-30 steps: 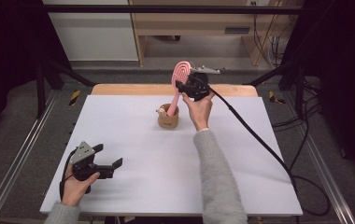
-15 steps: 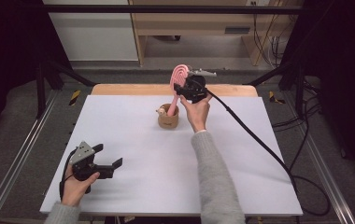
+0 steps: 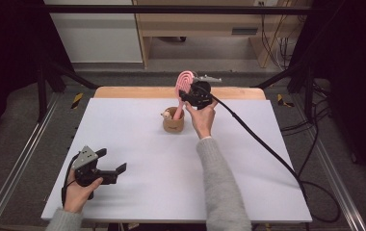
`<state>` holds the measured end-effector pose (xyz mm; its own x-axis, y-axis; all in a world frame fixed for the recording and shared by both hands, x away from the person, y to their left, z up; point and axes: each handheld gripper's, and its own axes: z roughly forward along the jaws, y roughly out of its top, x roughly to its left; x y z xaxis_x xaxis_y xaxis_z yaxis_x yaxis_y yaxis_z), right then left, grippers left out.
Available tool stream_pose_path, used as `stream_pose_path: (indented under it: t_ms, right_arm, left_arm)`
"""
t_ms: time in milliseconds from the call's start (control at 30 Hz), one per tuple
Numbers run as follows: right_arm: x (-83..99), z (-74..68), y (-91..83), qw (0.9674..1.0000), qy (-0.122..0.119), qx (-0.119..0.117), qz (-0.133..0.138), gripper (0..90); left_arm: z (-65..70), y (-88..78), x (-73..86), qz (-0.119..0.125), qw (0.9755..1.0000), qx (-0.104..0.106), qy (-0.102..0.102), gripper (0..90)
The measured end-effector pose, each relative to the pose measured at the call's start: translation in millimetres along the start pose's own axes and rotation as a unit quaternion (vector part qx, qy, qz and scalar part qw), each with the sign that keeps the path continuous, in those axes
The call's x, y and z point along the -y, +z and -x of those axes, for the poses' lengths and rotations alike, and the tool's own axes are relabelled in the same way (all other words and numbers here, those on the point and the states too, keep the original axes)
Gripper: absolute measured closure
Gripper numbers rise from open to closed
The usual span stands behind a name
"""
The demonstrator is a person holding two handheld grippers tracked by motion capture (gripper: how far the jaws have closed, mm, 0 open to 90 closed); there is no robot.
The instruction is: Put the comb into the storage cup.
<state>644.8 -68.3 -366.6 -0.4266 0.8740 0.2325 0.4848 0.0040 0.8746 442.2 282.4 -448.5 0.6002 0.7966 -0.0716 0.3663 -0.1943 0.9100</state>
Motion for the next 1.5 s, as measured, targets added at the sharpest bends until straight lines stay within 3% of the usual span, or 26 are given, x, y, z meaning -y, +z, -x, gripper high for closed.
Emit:
stream_pose_path:
  t_ms: [700, 1167, 1500]
  right_arm:
    - [9.5, 2.6, 5.7, 0.9999, 0.011, 0.000, -0.005, 63.6]
    - [12.6, 13.4, 4.0, 0.9996, 0.029, 0.001, 0.002, 62.6]
    - [14.7, 18.3, 3.5, 0.9997, 0.023, 0.011, 0.007, 61.0]
  left_arm:
    - [0.4, 0.6, 0.2, -0.001, 1.0000, 0.000, 0.001, 0.5]
    - [0.7, 0.8, 0.2, -0.002, 1.0000, 0.000, 0.001, 0.5]
    - [1.0, 1.3, 0.3, -0.003, 1.0000, 0.001, 0.002, 0.5]
